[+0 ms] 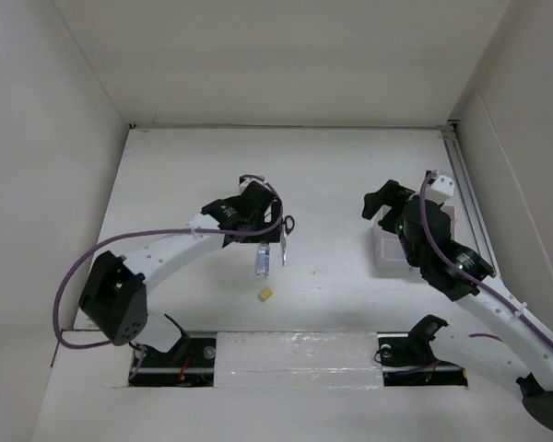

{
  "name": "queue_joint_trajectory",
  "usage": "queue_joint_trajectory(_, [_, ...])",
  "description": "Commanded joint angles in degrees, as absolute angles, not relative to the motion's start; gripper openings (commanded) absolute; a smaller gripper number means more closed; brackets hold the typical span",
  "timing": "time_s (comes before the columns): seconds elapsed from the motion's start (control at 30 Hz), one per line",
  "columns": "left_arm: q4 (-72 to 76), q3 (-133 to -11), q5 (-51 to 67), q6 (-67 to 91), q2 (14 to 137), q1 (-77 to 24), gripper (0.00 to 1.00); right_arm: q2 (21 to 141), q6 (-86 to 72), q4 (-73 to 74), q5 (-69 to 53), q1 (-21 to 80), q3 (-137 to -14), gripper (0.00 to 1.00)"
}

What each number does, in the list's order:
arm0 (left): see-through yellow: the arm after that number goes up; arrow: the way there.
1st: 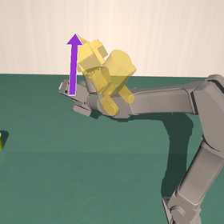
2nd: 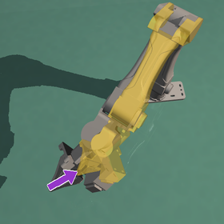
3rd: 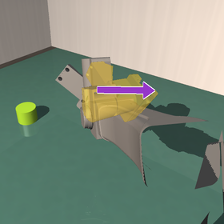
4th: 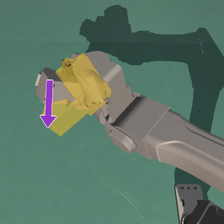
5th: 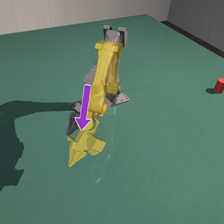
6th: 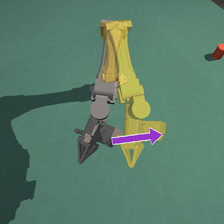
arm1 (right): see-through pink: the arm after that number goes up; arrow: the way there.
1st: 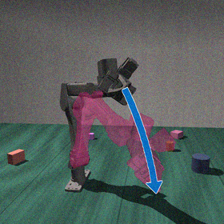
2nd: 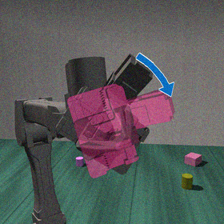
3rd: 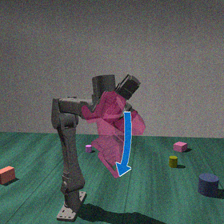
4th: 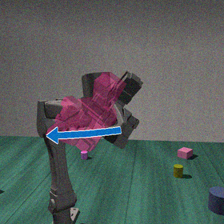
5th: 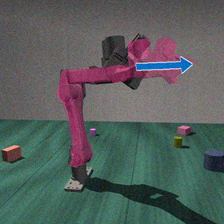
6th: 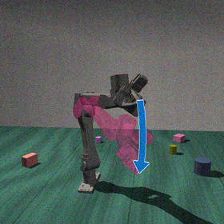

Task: Sort the stationery into containers
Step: Pick up the stationery from the center of the board.

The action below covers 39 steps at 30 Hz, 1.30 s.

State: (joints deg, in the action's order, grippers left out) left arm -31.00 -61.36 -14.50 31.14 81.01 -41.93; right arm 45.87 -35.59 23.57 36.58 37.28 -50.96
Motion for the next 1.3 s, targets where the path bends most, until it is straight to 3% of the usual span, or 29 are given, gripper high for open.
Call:
queue_joint_trajectory(0.0, [-30.5, -67.0, -10.8, 33.0, 86.6, -41.8, 0.99, 45.4, -33.0, 23.4, 33.9, 40.9, -53.9, 0.93])
queue_joint_trajectory(0.17, [-29.3, -68.4, -9.9, 34.2, 93.3, -41.8, 0.99, 44.1, -31.9, 23.4, 32.7, 43.8, -53.9, 0.93])
queue_joint_trajectory(0.5, [-31.2, -69.6, -11.0, 35.3, 101.3, -41.8, 0.81, 37.4, -30.8, 23.4, 30.1, 45.7, -51.4, 0.92])
queue_joint_trajectory(0.8, [-34.5, -71.5, -16.9, 36.6, 105.0, -41.8, 0.75, 35.6, -29.8, 23.4, 28.3, 45.7, -50.8, 0.92])
queue_joint_trajectory(0.93, [-34.5, -71.5, -17.0, 36.6, 106.8, -41.8, 0.62, 35.1, -29.8, 23.9, 28.3, 45.7, -50.8, 0.92])
queue_joint_trajectory(1.0, [-34.0, -71.0, -16.4, 36.6, 106.8, -41.8, 0.49, 35.1, -29.3, 24.6, 28.3, 45.7, -51.3, 0.92])
queue_joint_trajectory(1.1, [-33.3, -69.1, -15.8, 36.6, 107.3, -41.3, 0.49, 34.5, -29.3, 25.1, 28.3, 45.7, -51.9, 0.92])
queue_joint_trajectory(1.2, [-31.2, -67.9, -13.9, 36.6, 107.3, -41.3, 0.31, 34.0, -29.3, 25.1, 28.3, 45.7, -51.9, 0.92])
queue_joint_trajectory(1.27, [-31.2, -67.9, -13.1, 36.6, 107.3, -41.3, 0.14, 34.0, -29.3, 25.1, 27.7, 45.7, -52.4, 0.91])
